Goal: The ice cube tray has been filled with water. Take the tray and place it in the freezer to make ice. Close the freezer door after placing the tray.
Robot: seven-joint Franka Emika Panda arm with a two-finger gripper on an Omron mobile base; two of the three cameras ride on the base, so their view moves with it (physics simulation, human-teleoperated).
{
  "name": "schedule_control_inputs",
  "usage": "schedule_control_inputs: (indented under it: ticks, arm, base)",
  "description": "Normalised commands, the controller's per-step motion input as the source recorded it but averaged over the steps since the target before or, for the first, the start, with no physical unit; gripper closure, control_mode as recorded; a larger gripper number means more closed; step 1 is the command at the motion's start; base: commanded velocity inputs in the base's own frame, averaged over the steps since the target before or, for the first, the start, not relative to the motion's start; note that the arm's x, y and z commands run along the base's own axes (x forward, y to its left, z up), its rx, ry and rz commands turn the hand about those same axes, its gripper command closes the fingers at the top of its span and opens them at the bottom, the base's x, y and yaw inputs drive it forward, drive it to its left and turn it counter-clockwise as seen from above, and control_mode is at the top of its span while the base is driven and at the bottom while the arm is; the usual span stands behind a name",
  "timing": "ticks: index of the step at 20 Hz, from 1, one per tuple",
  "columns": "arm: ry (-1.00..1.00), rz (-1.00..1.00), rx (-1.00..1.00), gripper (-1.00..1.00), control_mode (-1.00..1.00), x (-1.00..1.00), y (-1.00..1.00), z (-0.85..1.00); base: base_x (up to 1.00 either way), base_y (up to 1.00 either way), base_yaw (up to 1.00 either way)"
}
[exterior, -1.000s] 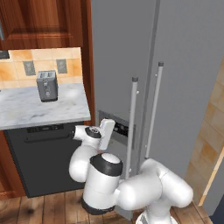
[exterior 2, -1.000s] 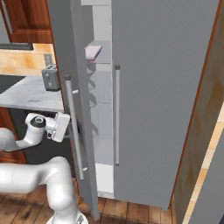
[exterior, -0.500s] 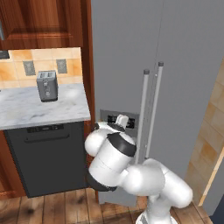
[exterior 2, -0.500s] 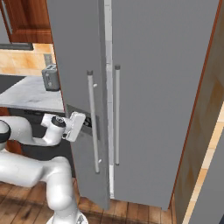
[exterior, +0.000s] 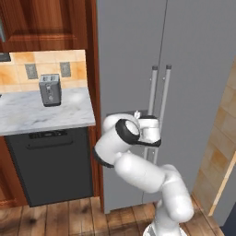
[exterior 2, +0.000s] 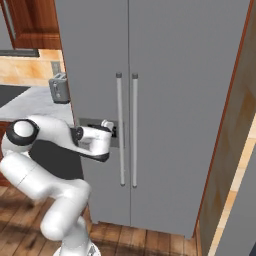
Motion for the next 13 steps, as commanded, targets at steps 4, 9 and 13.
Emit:
schedule_control_inputs:
  ticks: [4, 9, 13]
  arm:
    - [0.0, 0.65, 0.01, -1.0, -1.0, 1.0, -0.69, 0.0]
    - [0.0, 0.57, 0.0, -1.0, -1.0, 1.0, -0.29, -0.15]
    - [0.0, 0.3, -0.09, -1.0, -1.0, 1.0, 0.18, -0.25]
  base:
    - [0.0, 0.0, 0.0]
    - [0.0, 0.0, 0.0]
    - [0.0, 0.0, 0.0]
